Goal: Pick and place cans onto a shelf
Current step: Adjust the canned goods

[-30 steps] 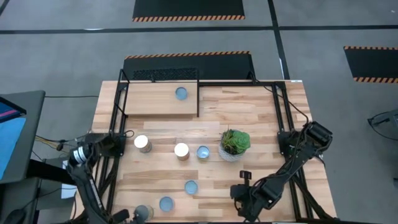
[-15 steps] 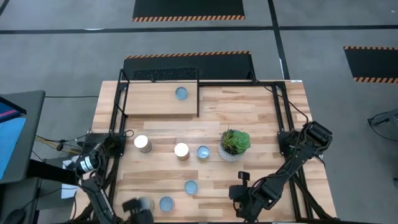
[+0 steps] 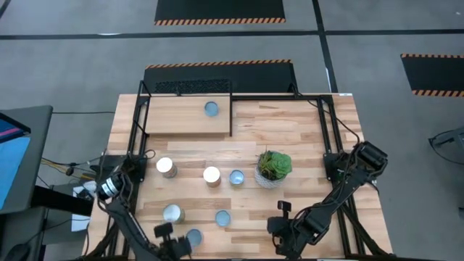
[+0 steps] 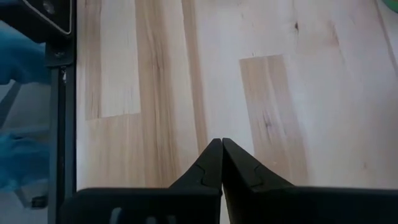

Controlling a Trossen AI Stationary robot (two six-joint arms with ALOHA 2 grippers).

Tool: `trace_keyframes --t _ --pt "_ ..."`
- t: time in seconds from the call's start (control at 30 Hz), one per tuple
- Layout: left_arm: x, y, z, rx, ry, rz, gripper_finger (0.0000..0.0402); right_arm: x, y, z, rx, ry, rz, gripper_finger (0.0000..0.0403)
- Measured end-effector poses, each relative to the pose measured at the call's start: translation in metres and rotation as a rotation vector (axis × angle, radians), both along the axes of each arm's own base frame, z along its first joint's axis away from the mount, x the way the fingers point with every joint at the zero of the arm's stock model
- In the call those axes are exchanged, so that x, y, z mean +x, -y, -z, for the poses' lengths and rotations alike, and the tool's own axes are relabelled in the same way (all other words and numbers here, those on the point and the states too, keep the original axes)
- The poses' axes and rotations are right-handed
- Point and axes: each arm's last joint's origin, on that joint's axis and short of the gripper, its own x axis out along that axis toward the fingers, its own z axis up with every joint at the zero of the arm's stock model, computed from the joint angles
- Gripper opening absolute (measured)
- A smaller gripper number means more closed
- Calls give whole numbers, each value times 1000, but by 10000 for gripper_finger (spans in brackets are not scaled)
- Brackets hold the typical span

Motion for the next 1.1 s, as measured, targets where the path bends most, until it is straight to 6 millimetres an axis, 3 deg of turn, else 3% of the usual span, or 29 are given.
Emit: trace_keyframes --t 0.2,0.4,0.67,0.87,0.97,1.1 --pt "5 21 -15 -98 198 56 0 -2 -2 0 -1 0 -8 16" --pt "20 24 8 -106 231 111 0 -3 -3 0 -1 -1 -13 20" --pt "37 1 18 15 174 146 0 -6 -5 0 -2 -5 -23 18" --pt "57 -34 15 290 236 122 0 -5 -5 0 -1 -4 -21 17" --pt "60 -41 15 286 184 98 0 -5 -5 0 2 -2 -22 22" --pt "58 -32 17 169 139 116 0 -7 -7 0 2 -2 -28 22"
